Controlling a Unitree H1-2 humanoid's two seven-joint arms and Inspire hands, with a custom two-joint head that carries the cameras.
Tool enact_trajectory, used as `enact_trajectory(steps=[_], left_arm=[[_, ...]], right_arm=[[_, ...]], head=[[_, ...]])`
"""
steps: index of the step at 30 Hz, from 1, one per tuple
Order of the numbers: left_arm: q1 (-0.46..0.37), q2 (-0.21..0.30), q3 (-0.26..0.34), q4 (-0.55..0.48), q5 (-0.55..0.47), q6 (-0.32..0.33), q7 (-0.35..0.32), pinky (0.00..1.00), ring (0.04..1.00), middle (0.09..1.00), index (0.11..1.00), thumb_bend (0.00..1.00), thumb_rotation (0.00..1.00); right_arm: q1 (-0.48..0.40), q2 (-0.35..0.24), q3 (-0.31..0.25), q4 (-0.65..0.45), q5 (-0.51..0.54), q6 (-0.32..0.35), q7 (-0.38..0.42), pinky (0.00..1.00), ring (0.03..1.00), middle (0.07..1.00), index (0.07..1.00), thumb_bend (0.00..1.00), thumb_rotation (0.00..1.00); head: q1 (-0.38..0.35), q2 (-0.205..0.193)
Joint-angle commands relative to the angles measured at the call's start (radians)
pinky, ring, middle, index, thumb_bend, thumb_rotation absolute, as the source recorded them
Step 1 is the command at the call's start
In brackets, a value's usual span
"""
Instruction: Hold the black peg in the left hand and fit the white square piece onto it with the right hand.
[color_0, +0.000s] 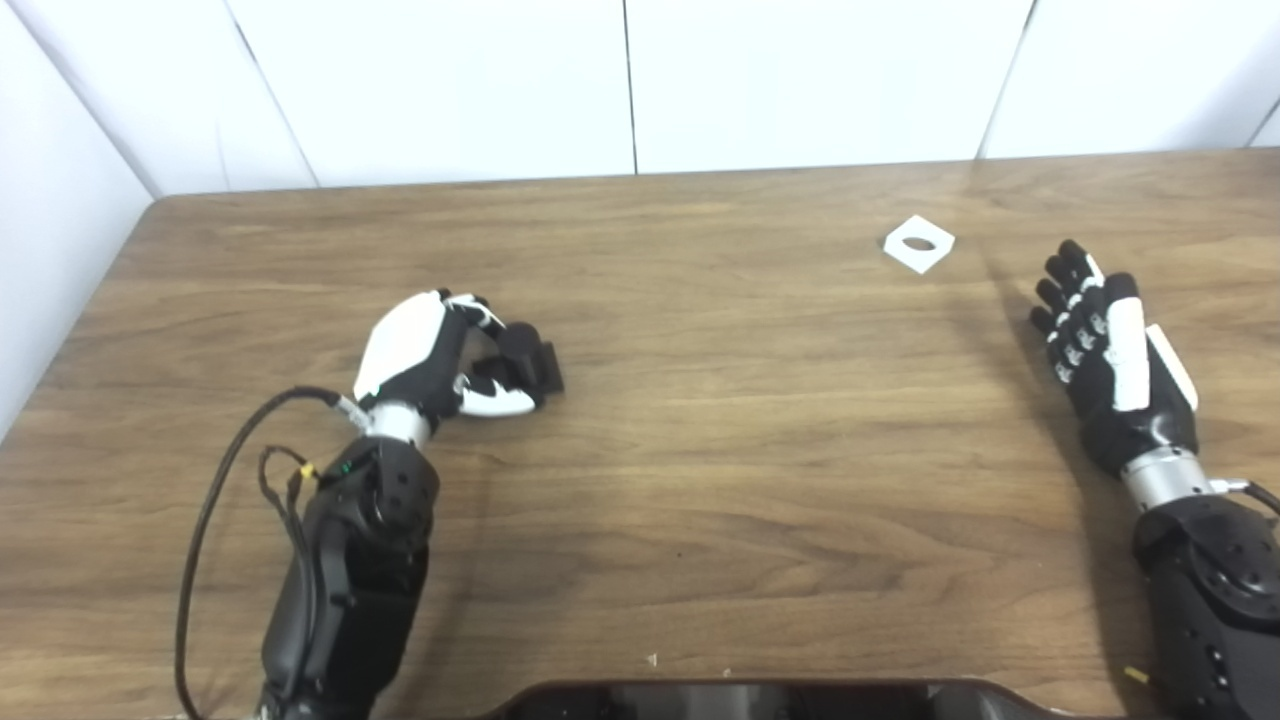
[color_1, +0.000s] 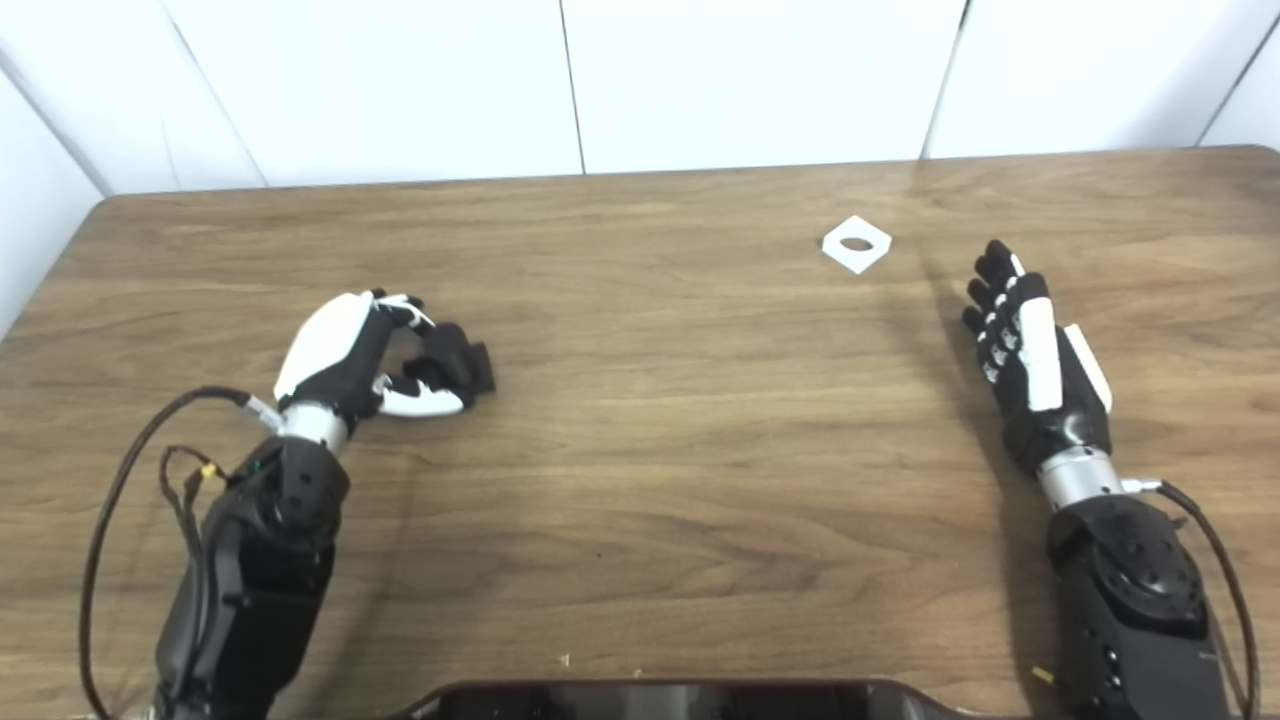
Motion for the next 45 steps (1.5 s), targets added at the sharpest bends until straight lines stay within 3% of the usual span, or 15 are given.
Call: enact_trajectory(steps=[1, 17, 26, 32, 45], left_arm=[[0.017, -0.003, -0.028, -0.030, 0.004, -0.003, -0.024, 1.00, 1.000, 0.887, 0.491, 0.50, 0.08], [0.127, -0.050, -0.173, -0.142, 0.005, -0.009, -0.027, 1.00, 1.000, 0.901, 0.490, 0.50, 0.08], [0.170, -0.096, -0.265, -0.142, 0.000, -0.053, 0.007, 1.00, 1.000, 0.897, 0.489, 0.51, 0.08], [0.181, -0.120, -0.325, -0.141, 0.013, -0.035, -0.007, 1.00, 1.000, 0.901, 0.489, 0.51, 0.08], [0.191, -0.127, -0.362, -0.117, 0.005, -0.046, 0.017, 1.00, 1.000, 0.902, 0.489, 0.51, 0.08]], right_arm=[[0.017, 0.038, 0.019, 0.012, 0.007, -0.008, 0.004, 1.00, 1.000, 1.000, 1.000, 0.57, 1.00], [0.033, 0.063, 0.023, -0.020, -0.002, 0.023, -0.014, 1.00, 1.000, 1.000, 1.000, 0.58, 1.00], [0.044, 0.067, 0.024, -0.013, -0.005, 0.003, -0.012, 1.00, 1.000, 1.000, 1.000, 0.59, 1.00], [0.052, 0.073, 0.026, -0.016, -0.006, 0.000, -0.013, 1.00, 1.000, 1.000, 1.000, 0.60, 1.00], [0.060, 0.078, 0.020, -0.015, -0.008, -0.003, -0.017, 1.00, 1.000, 1.000, 1.000, 0.62, 1.00]], head=[[-0.002, 0.001], [-0.019, 0.012], [-0.030, 0.016], [-0.036, 0.022], [-0.042, 0.025]])
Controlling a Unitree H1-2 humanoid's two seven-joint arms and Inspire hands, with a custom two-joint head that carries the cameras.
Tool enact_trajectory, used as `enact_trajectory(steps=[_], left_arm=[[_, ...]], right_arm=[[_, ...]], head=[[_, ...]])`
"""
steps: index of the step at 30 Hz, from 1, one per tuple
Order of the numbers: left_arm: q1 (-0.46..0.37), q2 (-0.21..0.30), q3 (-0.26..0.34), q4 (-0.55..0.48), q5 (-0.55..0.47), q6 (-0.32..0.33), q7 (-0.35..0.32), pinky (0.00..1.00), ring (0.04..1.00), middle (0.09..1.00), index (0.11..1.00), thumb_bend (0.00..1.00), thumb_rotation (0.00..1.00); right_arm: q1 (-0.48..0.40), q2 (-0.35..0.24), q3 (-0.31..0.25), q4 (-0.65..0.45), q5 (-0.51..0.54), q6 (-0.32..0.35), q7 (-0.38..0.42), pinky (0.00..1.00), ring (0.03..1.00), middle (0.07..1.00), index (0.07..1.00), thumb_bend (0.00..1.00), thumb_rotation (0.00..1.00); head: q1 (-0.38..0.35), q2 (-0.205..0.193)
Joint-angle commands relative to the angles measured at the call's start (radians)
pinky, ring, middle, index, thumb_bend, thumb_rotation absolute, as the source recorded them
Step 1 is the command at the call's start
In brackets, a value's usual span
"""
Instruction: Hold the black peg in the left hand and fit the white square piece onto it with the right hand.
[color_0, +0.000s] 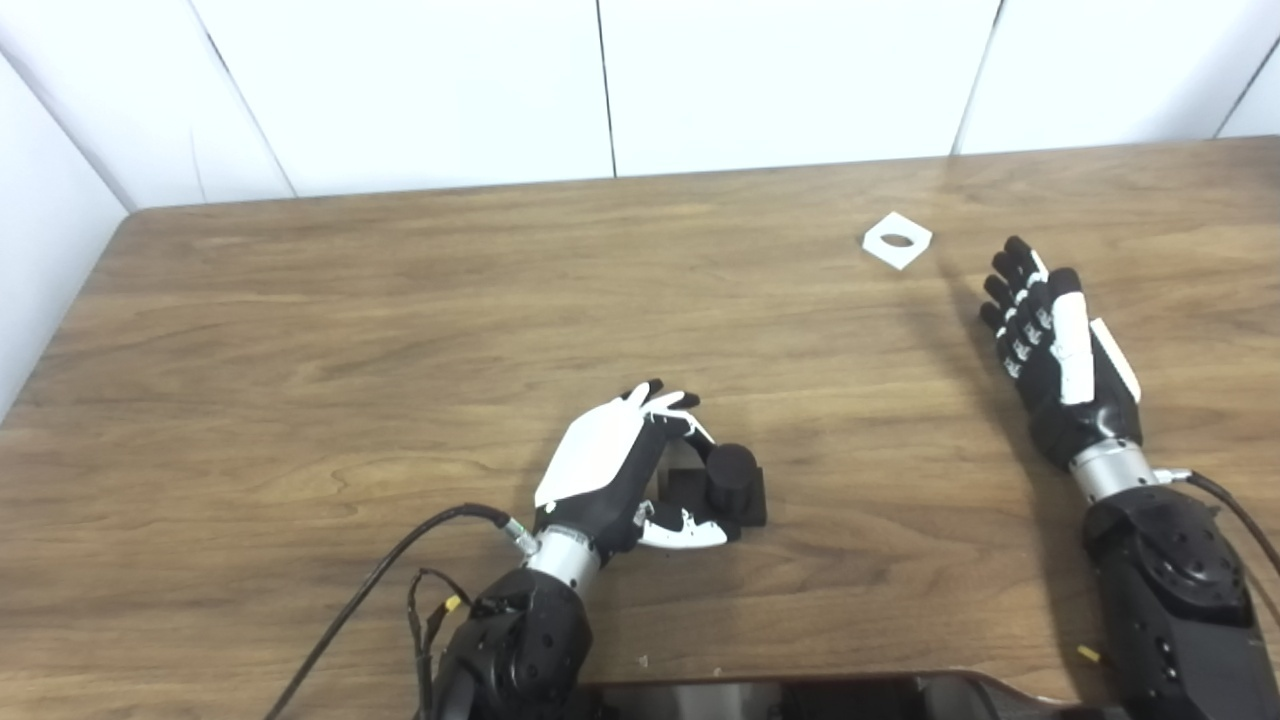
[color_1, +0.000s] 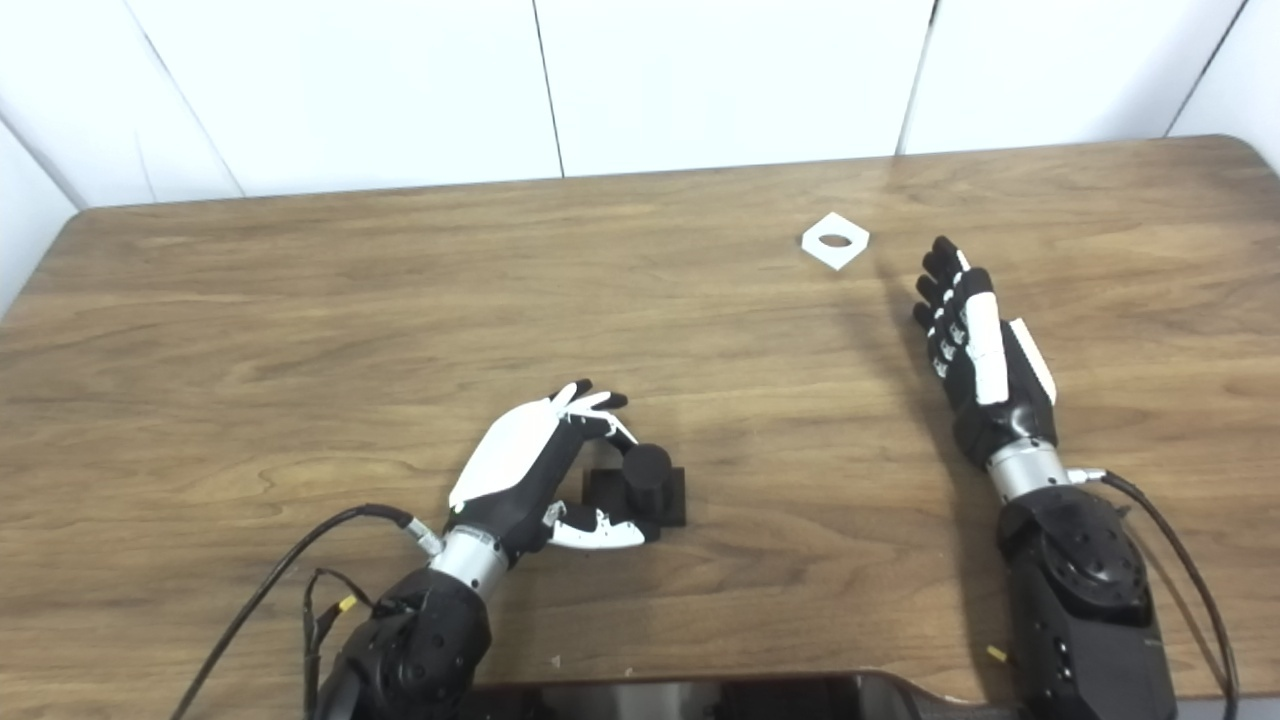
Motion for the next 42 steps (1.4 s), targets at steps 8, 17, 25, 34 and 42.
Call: enact_trajectory(steps=[8, 17, 25, 34, 42], left_arm=[[0.011, 0.015, -0.010, 0.046, 0.009, -0.003, -0.018, 1.00, 1.000, 0.901, 0.489, 0.51, 0.08], [0.012, 0.014, 0.006, 0.056, 0.011, -0.004, -0.001, 1.00, 1.000, 0.903, 0.488, 0.51, 0.07], [0.011, 0.005, 0.016, 0.071, 0.011, -0.009, 0.025, 1.00, 1.000, 0.905, 0.490, 0.50, 0.08], [0.010, -0.008, 0.018, 0.085, 0.018, -0.002, 0.049, 1.00, 1.000, 0.902, 0.489, 0.51, 0.08], [0.009, -0.012, 0.019, 0.100, 0.020, -0.006, 0.069, 1.00, 1.000, 0.900, 0.490, 0.50, 0.08]], right_arm=[[0.032, 0.019, 0.006, 0.011, 0.004, -0.005, -0.001, 1.00, 1.000, 1.000, 1.000, 0.63, 0.92], [0.000, -0.030, 0.053, -0.047, -0.169, -0.018, -0.049, 1.00, 1.000, 1.000, 1.000, 0.67, 0.68], [-0.061, -0.063, 0.072, -0.068, -0.249, 0.010, -0.066, 1.00, 1.000, 0.989, 0.980, 0.69, 0.60], [-0.109, -0.101, 0.080, -0.067, -0.264, 0.030, -0.050, 1.00, 1.000, 0.997, 0.968, 0.71, 0.58], [-0.197, -0.159, 0.106, -0.063, -0.332, 0.035, -0.051, 1.00, 0.990, 0.971, 0.924, 0.72, 0.54]], head=[[0.003, 0.001], [0.002, -0.001], [0.010, -0.002], [0.013, -0.005], [0.017, -0.006]])
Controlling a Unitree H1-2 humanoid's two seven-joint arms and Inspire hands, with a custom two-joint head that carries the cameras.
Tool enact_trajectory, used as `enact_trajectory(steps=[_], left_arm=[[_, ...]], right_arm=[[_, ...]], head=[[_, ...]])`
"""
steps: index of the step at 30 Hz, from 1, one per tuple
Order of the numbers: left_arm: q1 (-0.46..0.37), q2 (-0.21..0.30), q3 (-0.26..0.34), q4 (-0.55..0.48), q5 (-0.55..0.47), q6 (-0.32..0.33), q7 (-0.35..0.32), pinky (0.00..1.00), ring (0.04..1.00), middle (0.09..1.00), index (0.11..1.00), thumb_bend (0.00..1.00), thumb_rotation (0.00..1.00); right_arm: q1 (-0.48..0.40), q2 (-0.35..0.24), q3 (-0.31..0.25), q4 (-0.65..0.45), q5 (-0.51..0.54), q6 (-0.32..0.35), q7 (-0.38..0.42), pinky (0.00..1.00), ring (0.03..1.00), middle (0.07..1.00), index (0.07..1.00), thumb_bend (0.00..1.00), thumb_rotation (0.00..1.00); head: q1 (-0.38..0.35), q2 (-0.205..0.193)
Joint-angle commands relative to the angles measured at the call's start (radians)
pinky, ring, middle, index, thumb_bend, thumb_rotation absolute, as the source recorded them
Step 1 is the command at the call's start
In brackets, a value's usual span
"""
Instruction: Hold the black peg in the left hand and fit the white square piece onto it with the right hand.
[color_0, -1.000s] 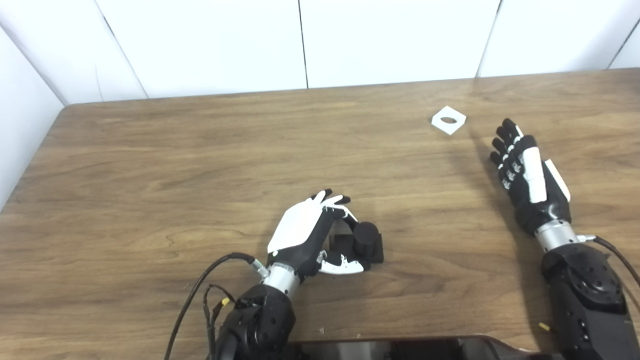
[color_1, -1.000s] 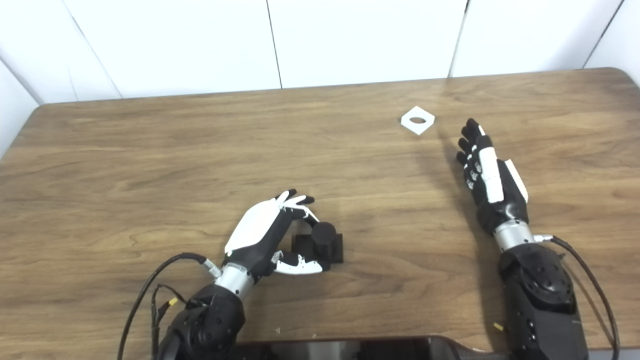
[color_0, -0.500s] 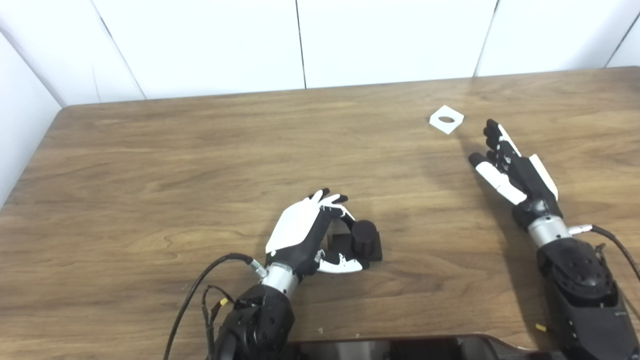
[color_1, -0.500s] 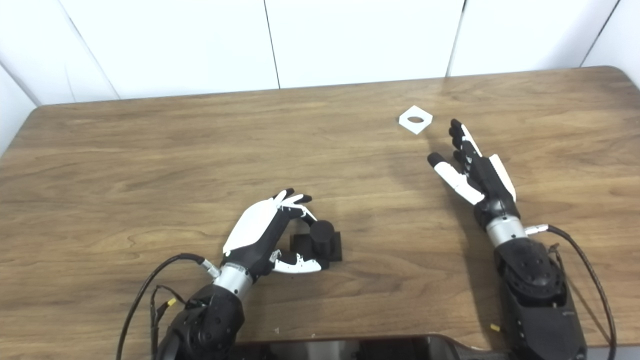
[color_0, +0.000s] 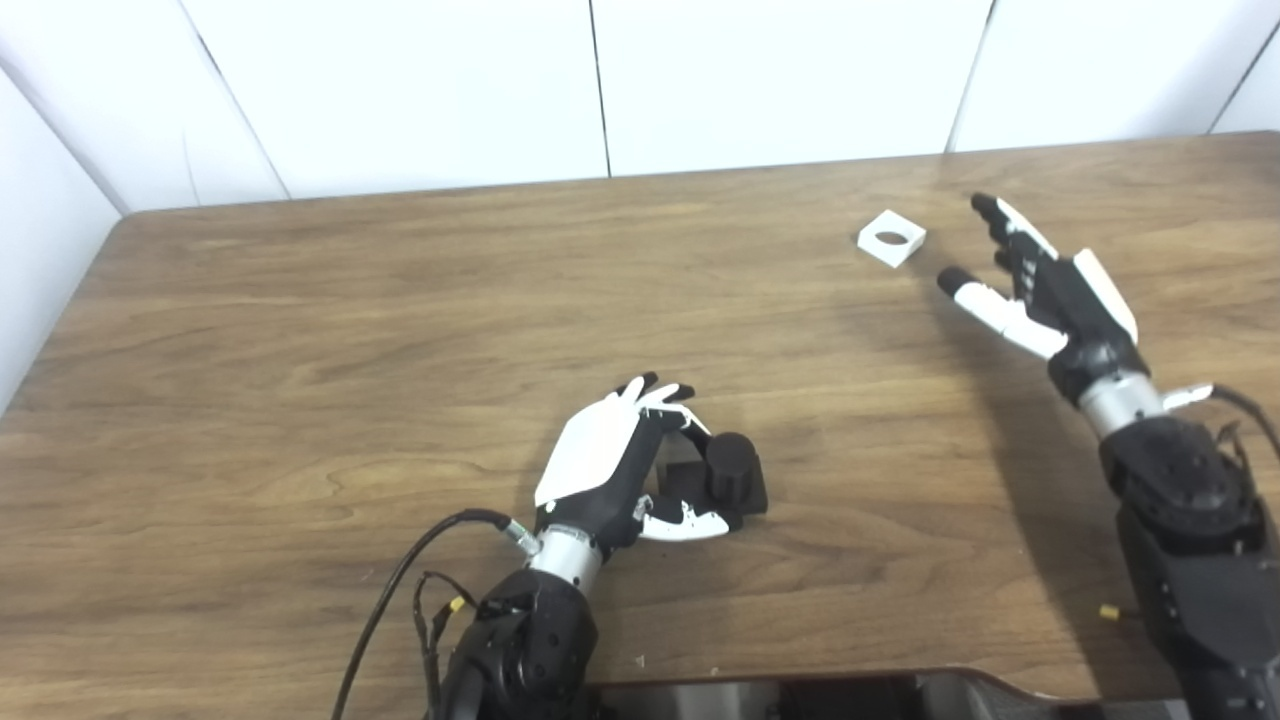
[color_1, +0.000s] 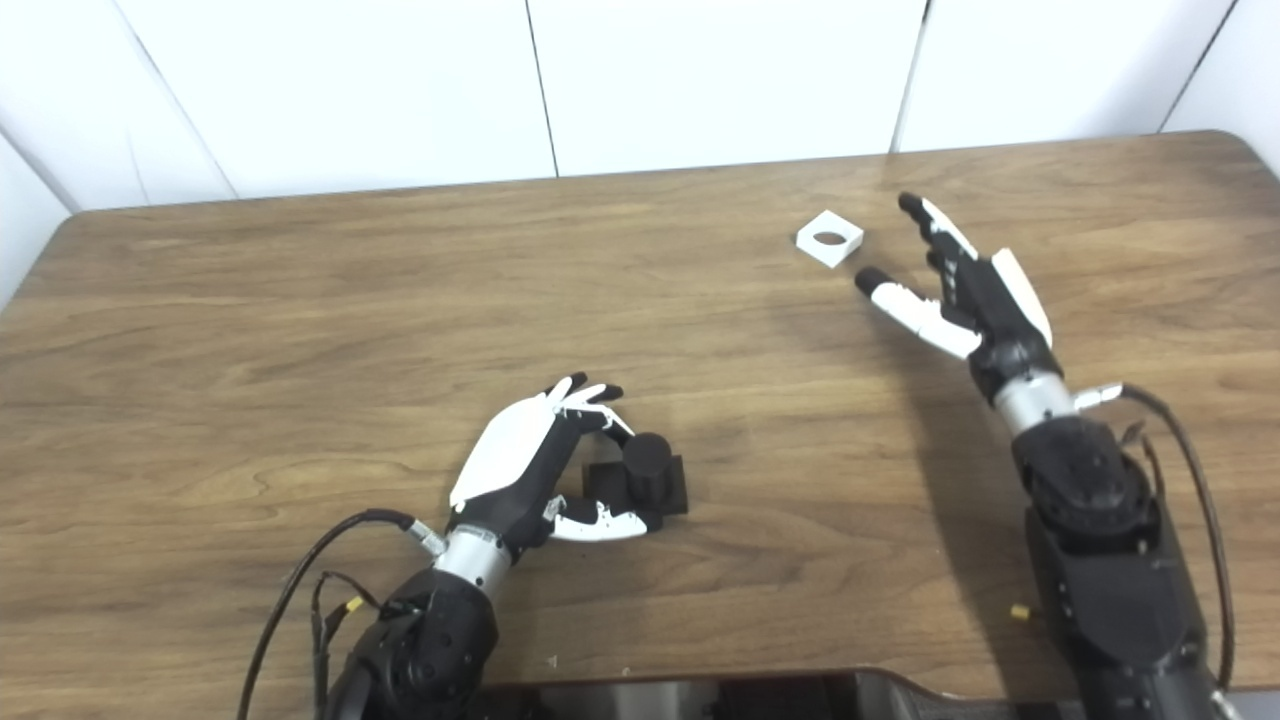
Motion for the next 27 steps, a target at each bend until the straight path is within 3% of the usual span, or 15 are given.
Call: enact_trajectory(steps=[1, 8, 12, 18, 27], left_arm=[[0.006, 0.014, -0.001, 0.048, 0.027, 0.014, -0.007, 1.00, 1.000, 0.900, 0.490, 0.50, 0.08], [0.002, 0.012, 0.006, 0.054, 0.018, 0.014, 0.003, 1.00, 1.000, 0.900, 0.489, 0.50, 0.08], [-0.002, 0.013, 0.012, 0.054, 0.014, 0.015, 0.004, 1.00, 1.000, 0.901, 0.489, 0.51, 0.08], [-0.004, 0.016, 0.018, 0.056, 0.012, 0.015, 0.005, 1.00, 1.000, 0.900, 0.490, 0.50, 0.08], [-0.001, 0.021, 0.026, 0.052, 0.005, 0.019, 0.005, 1.00, 1.000, 0.904, 0.489, 0.51, 0.08]], right_arm=[[-0.081, -0.026, 0.005, -0.020, -0.019, -0.006, 0.004, 1.00, 0.989, 0.972, 0.922, 0.73, 0.53], [-0.166, -0.043, 0.025, 0.016, -0.048, 0.050, 0.022, 0.97, 0.972, 0.969, 0.906, 0.76, 0.47], [-0.217, -0.080, 0.075, 0.047, -0.122, 0.057, 0.040, 0.90, 0.944, 0.958, 0.925, 0.78, 0.51], [-0.297, -0.123, 0.156, 0.119, -0.227, 0.057, 0.065, 0.97, 0.997, 0.979, 0.921, 0.79, 0.48], [-0.412, -0.166, 0.272, 0.243, -0.366, 0.074, 0.114, 0.96, 1.000, 0.976, 0.852, 0.87, 0.41]], head=[[0.000, 0.000], [0.000, -0.001], [-0.003, -0.005], [-0.013, -0.014], [-0.015, -0.025]])
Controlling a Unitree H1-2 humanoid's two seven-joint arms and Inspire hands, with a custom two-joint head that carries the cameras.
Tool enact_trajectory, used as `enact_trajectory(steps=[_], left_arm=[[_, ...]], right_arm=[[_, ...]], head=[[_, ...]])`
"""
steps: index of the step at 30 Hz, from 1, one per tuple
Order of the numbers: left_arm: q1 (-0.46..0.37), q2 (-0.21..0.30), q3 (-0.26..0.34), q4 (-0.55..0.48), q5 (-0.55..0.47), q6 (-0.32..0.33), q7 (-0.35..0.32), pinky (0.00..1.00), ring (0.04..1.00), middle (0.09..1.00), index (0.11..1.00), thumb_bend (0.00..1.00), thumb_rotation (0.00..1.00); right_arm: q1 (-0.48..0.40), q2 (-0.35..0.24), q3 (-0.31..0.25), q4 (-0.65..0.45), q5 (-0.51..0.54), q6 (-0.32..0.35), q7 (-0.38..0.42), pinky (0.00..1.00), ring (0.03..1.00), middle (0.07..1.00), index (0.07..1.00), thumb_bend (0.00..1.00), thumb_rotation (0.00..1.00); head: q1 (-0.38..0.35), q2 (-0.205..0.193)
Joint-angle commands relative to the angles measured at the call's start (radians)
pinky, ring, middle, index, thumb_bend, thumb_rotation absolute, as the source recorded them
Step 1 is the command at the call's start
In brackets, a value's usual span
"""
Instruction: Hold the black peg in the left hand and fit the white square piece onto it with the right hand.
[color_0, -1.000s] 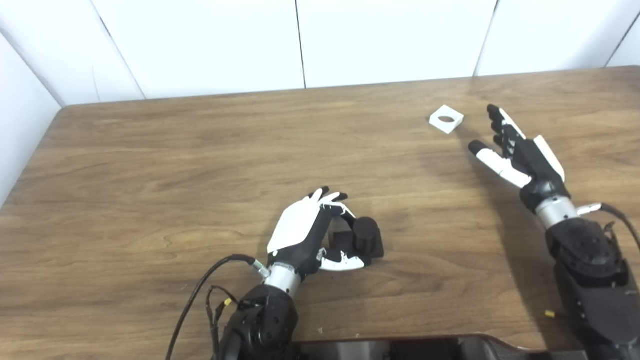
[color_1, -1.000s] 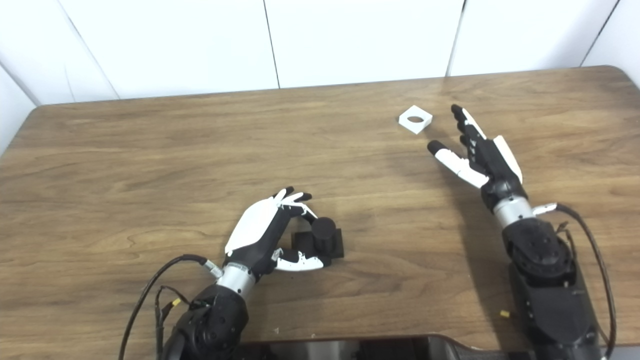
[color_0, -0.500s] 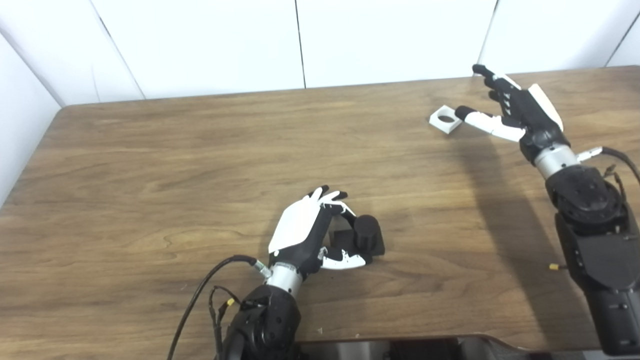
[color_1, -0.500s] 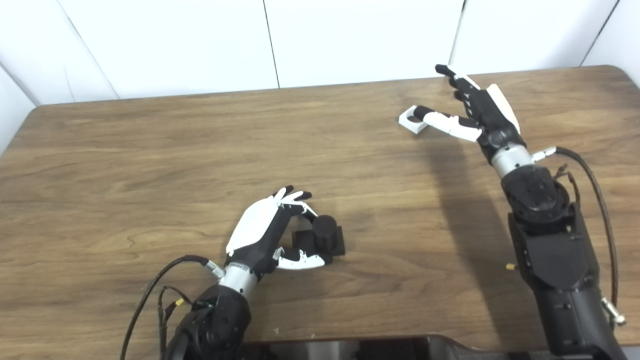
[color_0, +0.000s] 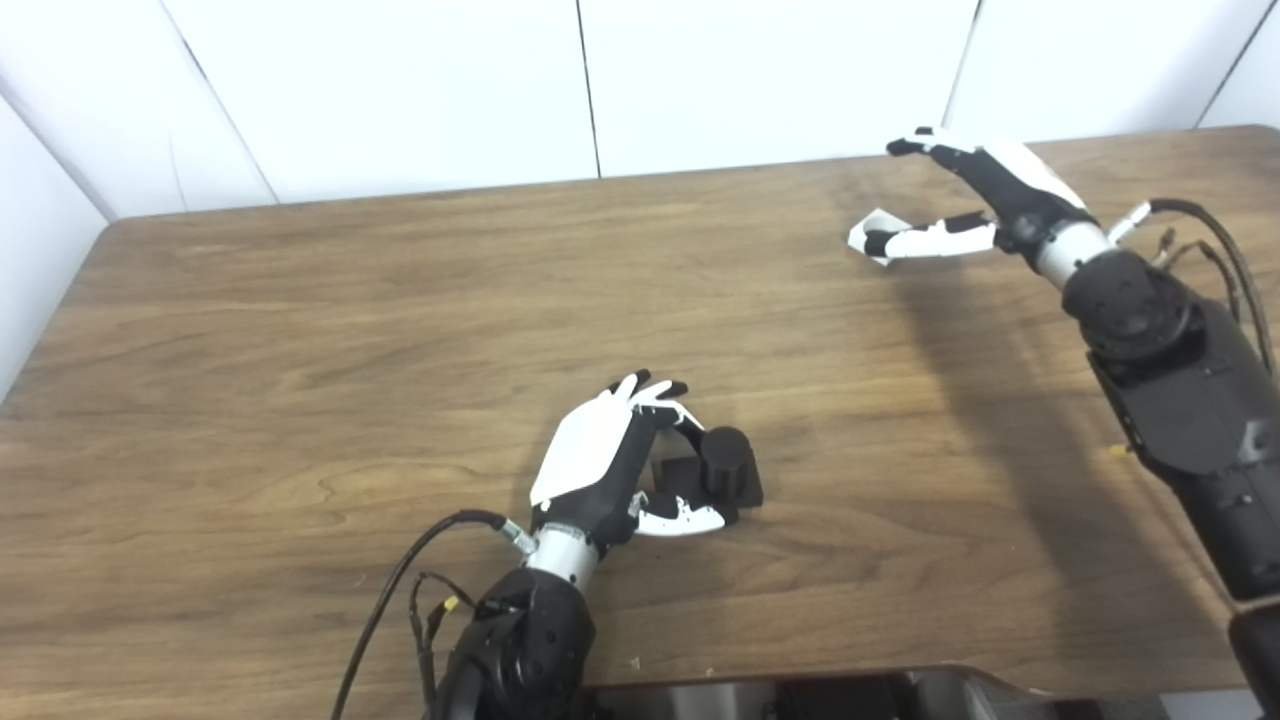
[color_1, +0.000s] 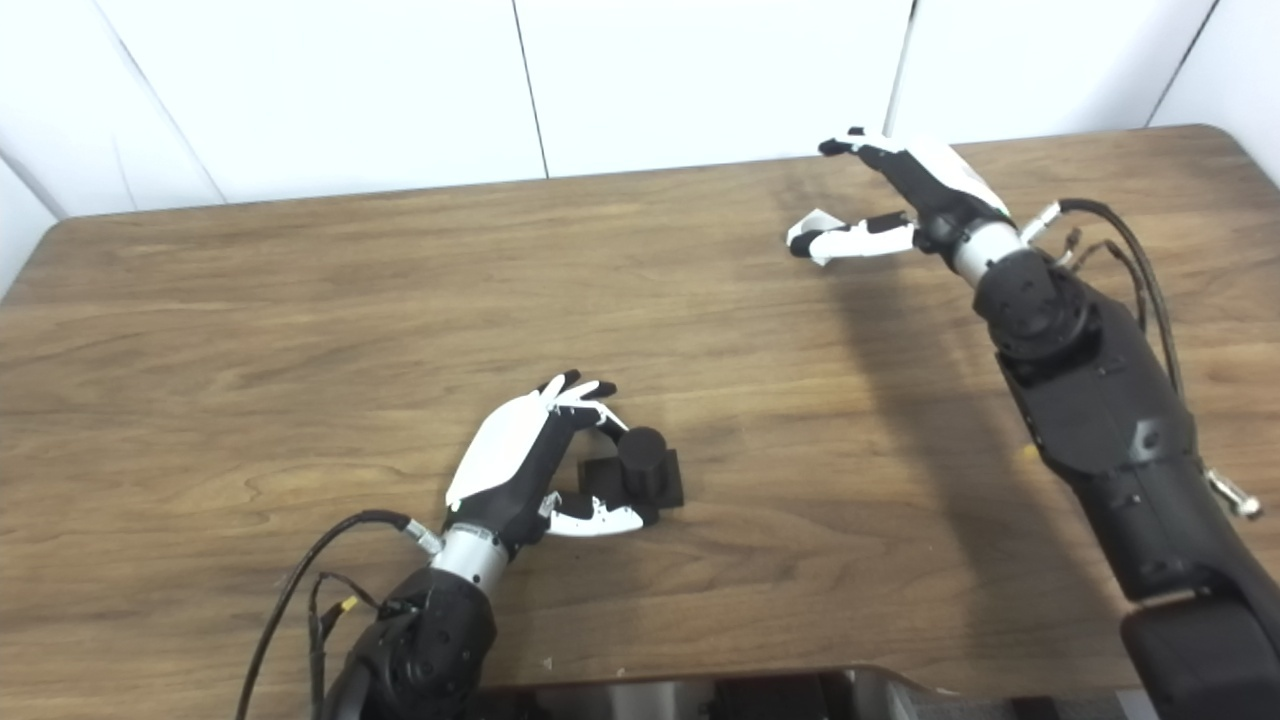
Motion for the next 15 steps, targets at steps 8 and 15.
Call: enact_trajectory(steps=[8, 15], left_arm=[[0.005, 0.025, 0.014, 0.050, 0.023, 0.016, 0.004, 1.00, 1.000, 0.901, 0.489, 0.51, 0.08], [0.004, 0.026, 0.017, 0.049, 0.022, 0.015, 0.003, 1.00, 1.000, 0.901, 0.489, 0.51, 0.08]], right_arm=[[-0.148, -0.015, 0.049, 0.133, -0.085, -0.044, -0.006, 0.98, 0.999, 0.977, 0.846, 0.88, 0.42], [-0.192, 0.010, 0.086, 0.202, -0.124, -0.027, -0.008, 1.00, 1.000, 0.996, 0.845, 0.92, 0.42]], head=[[-0.003, -0.008], [-0.003, -0.011]])
